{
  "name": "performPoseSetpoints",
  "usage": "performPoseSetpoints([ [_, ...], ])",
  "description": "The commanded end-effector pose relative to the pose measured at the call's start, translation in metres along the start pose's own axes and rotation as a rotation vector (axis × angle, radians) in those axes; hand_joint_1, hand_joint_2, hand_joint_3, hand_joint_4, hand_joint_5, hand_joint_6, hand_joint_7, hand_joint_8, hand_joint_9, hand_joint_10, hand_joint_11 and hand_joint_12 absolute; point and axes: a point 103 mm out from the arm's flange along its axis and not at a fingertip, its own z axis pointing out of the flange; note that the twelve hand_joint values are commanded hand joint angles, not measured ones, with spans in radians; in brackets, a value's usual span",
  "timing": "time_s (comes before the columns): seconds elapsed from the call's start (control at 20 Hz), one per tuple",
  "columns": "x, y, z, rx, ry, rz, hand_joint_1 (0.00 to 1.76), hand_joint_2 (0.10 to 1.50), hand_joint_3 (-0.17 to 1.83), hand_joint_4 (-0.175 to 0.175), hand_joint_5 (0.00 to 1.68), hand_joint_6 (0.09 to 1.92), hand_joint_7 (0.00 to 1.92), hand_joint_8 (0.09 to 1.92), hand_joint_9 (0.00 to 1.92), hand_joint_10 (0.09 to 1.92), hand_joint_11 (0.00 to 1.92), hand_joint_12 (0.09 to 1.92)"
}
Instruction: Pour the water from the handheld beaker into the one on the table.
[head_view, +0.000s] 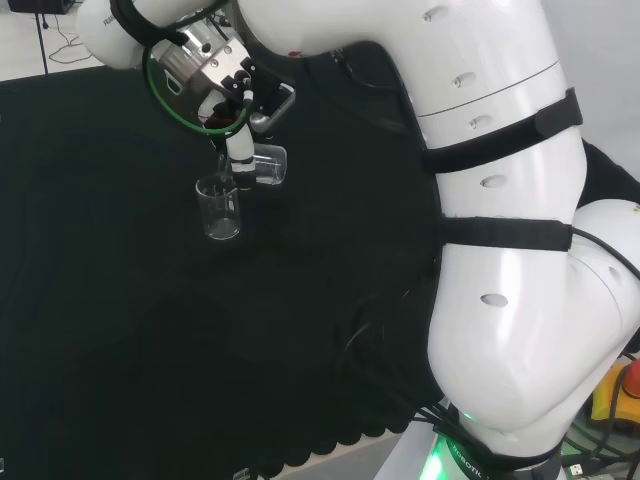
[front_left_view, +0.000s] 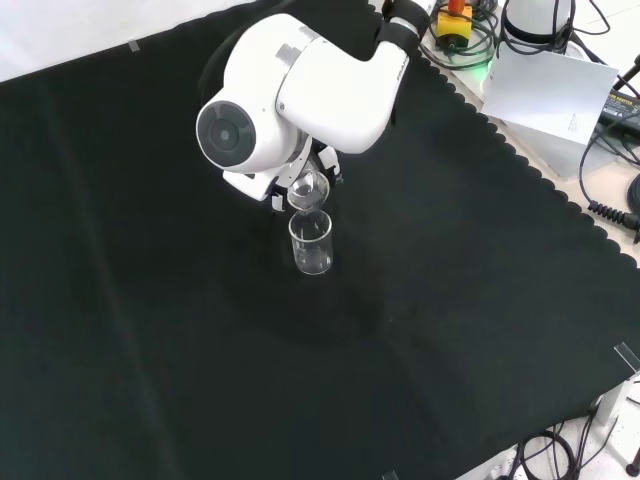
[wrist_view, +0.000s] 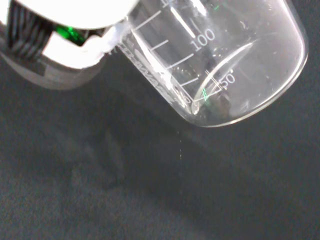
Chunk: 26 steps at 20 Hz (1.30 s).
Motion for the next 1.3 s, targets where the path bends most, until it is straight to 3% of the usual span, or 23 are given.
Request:
performPoseSetpoints([
  [0.05, -0.0019, -0.0012, 0.0001, 0.001, -0.017, 0.010, 1.12, 0.74, 0.49, 0.175, 1.28, 0.60, 1.71, 0.09, 1.57, 0.09, 1.12, 0.89],
  [1.3, 0.0042, -0.0010, -0.0095, 0.065, -0.091, 0.053, 1.12, 0.74, 0.51, 0.175, 1.28, 0.61, 1.71, 0.09, 1.57, 0.09, 1.13, 0.88],
])
